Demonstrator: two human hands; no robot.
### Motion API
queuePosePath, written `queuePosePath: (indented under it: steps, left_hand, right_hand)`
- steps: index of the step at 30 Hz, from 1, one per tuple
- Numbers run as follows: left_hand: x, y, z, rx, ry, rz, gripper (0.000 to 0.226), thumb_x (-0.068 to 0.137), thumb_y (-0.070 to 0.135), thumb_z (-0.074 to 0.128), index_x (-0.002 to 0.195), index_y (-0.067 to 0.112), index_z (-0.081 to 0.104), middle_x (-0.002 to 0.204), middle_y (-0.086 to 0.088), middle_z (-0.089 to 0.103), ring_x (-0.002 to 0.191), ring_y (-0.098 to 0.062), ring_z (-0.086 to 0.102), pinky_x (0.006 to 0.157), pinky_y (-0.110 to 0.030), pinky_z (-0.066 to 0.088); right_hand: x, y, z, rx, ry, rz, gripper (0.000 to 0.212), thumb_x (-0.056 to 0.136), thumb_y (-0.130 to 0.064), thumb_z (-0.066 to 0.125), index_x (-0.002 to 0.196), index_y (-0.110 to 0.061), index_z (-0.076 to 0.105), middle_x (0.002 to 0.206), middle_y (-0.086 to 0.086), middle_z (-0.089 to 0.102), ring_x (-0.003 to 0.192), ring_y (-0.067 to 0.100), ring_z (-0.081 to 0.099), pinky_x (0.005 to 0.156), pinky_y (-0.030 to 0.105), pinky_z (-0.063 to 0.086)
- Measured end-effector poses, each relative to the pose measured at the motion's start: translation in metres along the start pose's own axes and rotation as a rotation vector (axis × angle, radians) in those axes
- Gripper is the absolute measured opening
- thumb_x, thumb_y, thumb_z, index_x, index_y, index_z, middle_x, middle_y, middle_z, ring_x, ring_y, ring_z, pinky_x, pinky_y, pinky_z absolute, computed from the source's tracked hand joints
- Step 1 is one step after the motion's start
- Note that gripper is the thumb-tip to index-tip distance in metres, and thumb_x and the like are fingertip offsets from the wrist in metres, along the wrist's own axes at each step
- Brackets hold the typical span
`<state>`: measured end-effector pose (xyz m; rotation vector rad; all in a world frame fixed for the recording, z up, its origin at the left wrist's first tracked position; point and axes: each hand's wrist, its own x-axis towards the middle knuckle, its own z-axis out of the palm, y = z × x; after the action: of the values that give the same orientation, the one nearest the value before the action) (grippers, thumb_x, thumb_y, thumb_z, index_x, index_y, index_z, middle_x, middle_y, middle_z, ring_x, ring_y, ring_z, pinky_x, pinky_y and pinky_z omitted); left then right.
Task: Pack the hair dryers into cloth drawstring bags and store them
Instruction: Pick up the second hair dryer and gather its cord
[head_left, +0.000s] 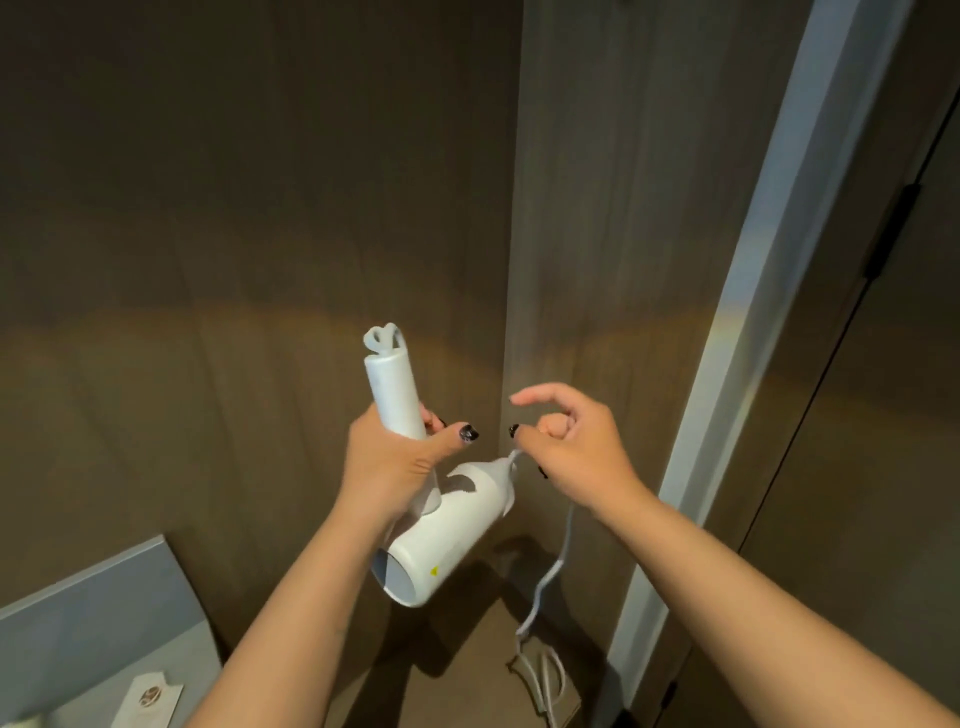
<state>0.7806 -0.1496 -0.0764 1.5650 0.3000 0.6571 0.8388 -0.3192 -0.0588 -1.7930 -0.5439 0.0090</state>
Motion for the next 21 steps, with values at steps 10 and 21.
queuePosePath:
  steps: [10,21]
  left_hand:
    - [0.01,0.005,-0.001,0.173,-0.068,0.128,0.052,0.053,0.025,0.094,0.087,0.009,0.058,0.079,-0.011,0.063,0.067,-0.018,0.061,0.059,-0.03,0.057]
    - [0.009,0.002,0.033,0.031,-0.187,0.087,0.083,0.048,0.031,0.094,0.121,0.019,0.055,0.095,-0.015,0.064,0.079,-0.023,0.066,0.07,-0.035,0.058]
  right_hand:
    - [0.03,-0.05,-0.018,0.121,-0.16,0.345,0.026,0.089,-0.004,0.061,0.112,-0.012,0.054,0.064,0.007,0.061,0.046,0.011,0.046,0.055,0.027,0.037]
    - [0.038,-0.077,-0.012,0.246,-0.163,0.278,0.032,0.084,0.012,0.06,0.101,-0.014,0.054,0.091,0.009,0.077,0.085,0.021,0.074,0.068,0.027,0.055]
